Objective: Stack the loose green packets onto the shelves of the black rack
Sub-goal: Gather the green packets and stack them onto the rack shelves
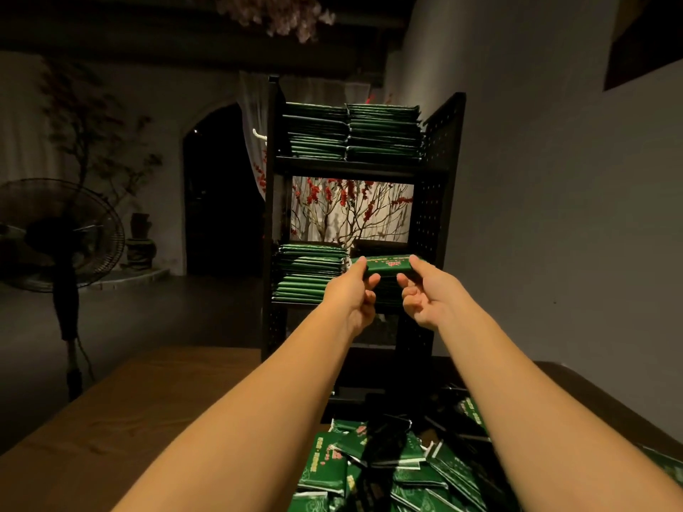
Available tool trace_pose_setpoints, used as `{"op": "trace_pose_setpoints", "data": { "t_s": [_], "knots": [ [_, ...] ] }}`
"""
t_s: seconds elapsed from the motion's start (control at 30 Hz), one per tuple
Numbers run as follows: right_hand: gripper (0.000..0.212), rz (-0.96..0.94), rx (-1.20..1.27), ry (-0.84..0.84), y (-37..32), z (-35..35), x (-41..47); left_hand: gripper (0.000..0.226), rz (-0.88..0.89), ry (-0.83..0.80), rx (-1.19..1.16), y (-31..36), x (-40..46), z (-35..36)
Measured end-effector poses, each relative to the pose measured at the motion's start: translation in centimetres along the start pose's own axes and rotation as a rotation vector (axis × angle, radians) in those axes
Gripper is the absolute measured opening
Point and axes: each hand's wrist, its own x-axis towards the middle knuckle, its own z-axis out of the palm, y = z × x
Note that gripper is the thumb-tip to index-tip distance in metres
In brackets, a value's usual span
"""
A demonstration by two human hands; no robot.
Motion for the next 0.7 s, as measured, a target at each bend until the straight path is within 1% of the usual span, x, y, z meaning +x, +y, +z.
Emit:
{"op": "trace_pose_setpoints", "data": {
  "t_s": [0.07, 0.2, 0.27, 0.33, 0.37, 0.5, 0.63, 0.7],
  "knots": [
    [0.040, -0.016, 0.033, 0.005, 0.2, -0.2, 0.2, 0.020, -0.003, -0.003, -0.015, -0.2, 0.0, 0.0],
    [0.037, -0.046, 0.060, 0.017, 0.8, -0.8, 0.2, 0.018, -0.001, -0.012, -0.067, -0.5, 0.2, -0.3],
    [0.029, -0.032, 0.053, 0.007, 1.0, -1.0, -0.2, 0.019, -0.006, -0.014, -0.091, -0.7, 0.4, -0.4],
    [0.019, -0.026, 0.033, 0.006, 1.1, -1.0, -0.6, 0.017, -0.004, -0.025, -0.090, -0.9, 0.6, -0.5],
    [0.017, -0.027, 0.026, 0.008, 1.1, -0.9, -0.8, 0.015, -0.001, -0.031, -0.084, -0.9, 0.6, -0.6],
    [0.016, -0.052, 0.020, 0.007, 1.0, -0.6, -0.8, 0.018, 0.030, -0.044, -0.016, -1.0, 0.4, -0.6],
    [0.029, -0.080, 0.023, -0.003, 0.9, -0.5, -0.7, 0.023, 0.091, -0.073, 0.066, -1.0, 0.1, -0.7],
    [0.028, -0.091, 0.021, -0.012, 1.0, -0.5, -0.9, 0.022, 0.106, -0.088, 0.086, -1.0, -0.2, -0.7]
  ]
}}
